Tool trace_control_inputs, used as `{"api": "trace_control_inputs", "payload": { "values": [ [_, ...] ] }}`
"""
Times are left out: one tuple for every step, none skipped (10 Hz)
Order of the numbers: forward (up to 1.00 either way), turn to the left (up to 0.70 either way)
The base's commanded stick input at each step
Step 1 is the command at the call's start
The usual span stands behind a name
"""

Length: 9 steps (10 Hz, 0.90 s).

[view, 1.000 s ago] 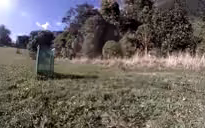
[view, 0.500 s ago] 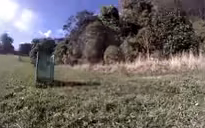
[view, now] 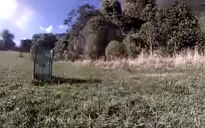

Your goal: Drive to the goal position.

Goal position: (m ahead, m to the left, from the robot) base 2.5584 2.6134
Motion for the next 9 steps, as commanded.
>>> {"api": "trace_control_inputs", "payload": {
  "values": [
    [0.5,0.0],
    [0.5,0.0],
    [0.5,0.0],
    [0.5,0.0],
    [0.5,0.0],
    [0.5,0.0],
    [0.5,0.0],
    [0.5,0.0],
    [0.5,0.0]
  ]
}}
